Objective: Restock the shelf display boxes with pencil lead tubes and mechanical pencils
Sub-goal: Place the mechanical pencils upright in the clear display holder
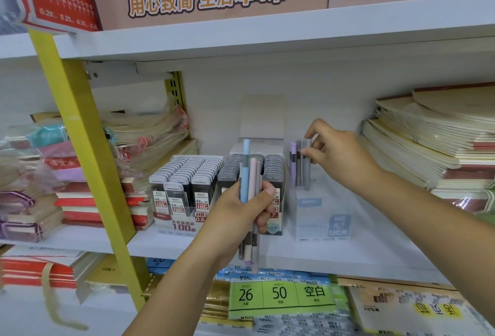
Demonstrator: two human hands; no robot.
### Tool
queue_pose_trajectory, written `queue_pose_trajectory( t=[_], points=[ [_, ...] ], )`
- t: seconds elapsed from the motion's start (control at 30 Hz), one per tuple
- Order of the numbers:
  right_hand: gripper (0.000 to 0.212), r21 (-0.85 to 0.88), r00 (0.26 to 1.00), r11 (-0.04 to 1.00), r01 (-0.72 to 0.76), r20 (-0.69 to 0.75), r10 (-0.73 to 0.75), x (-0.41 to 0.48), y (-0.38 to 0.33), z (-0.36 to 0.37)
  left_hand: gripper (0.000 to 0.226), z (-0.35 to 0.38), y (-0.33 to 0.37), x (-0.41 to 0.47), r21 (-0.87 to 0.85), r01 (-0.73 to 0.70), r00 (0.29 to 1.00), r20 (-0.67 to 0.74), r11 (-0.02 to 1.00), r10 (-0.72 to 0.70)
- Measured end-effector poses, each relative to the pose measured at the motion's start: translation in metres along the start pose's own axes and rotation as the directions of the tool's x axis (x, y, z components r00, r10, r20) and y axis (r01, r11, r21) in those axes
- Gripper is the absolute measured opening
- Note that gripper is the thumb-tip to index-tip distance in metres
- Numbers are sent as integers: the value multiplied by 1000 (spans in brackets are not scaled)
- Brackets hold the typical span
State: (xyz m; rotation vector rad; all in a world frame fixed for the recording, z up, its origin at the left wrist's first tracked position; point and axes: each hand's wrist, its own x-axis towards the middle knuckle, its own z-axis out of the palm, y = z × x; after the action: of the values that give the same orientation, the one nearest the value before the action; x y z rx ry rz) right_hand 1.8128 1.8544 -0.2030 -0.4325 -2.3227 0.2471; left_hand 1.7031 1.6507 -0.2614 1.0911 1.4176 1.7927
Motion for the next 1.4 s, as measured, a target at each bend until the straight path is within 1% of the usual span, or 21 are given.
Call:
queue_pose_trajectory(
  t=[0.13,0.2,0.23,0.27,0.3,0.33,0.4,0.43,0.47,0.53,0.7,0.77,0.83,0.87,0.93,1.0,1.07,1.1,1.23,1.33,1.4],
  points=[
    [16,-108,998,994,17,55,-11,0,-5,0,6,1,3,-1,-7,12,999,32,1000,-12],
    [17,-127,999,991,36,7,-35,-1,-9,-7,7,2,4,-2,6,9,999,41,1000,-10],
    [16,-95,998,995,42,-41,-46,-4,-15,-10,6,3,5,-3,12,8,999,45,1000,-9],
    [13,-20,996,999,40,-82,-42,-10,-22,-14,5,4,6,-3,14,6,999,51,1000,-7],
    [9,95,996,995,22,-87,-14,-16,-30,-17,4,6,7,-3,14,6,998,58,1000,-7],
    [8,224,999,975,-16,-33,24,-23,-39,-21,3,8,8,-3,10,8,998,66,1000,-9],
    [6,460,980,880,-121,196,33,-34,-56,-24,5,13,8,-2,7,15,996,85,1000,-16],
    [8,528,961,834,-160,276,10,-38,-61,-24,6,16,8,-2,9,18,995,97,1000,-19],
    [12,571,952,801,-179,307,-6,-41,-63,-24,7,19,9,-2,10,20,994,110,1000,-21],
    [15,635,960,747,-198,278,17,-44,-63,-22,11,23,9,-2,-3,27,992,127,1000,-26],
    [10,760,966,600,-251,160,202,-45,-52,-25,31,23,8,-5,-12,83,982,173,997,-79],
    [9,824,959,508,-250,139,247,-44,-47,-30,30,21,8,-5,-32,99,982,167,995,-92],
    [9,891,950,384,-242,137,279,-44,-44,-35,27,19,7,-5,-98,124,981,164,987,-106],
    [10,909,948,342,-239,143,283,-45,-43,-38,27,18,8,-5,-127,133,980,168,983,-110],
    [13,930,948,288,-229,146,281,-47,-40,-42,26,14,7,-4,-154,134,980,165,979,-109],
    [13,945,944,249,-212,132,301,-47,-37,-46,25,8,8,-4,-167,115,989,111,979,-98],
    [14,942,939,256,-216,129,319,-48,-34,-51,24,3,9,-4,-174,74,997,39,982,-69],
    [14,930,938,284,-232,137,317,-49,-33,-52,24,2,9,-4,-180,50,999,10,982,-49],
    [16,819,947,486,-304,204,248,-54,-33,-49,33,3,12,-3,-215,-70,995,-82,974,53],
    [20,748,937,564,-350,269,224,-58,-35,-44,31,5,15,0,-264,-147,987,-103,953,124],
    [21,710,933,607,-358,295,205,-58,-37,-43,24,5,17,1,-251,-165,983,-119,954,139]
  ],
)
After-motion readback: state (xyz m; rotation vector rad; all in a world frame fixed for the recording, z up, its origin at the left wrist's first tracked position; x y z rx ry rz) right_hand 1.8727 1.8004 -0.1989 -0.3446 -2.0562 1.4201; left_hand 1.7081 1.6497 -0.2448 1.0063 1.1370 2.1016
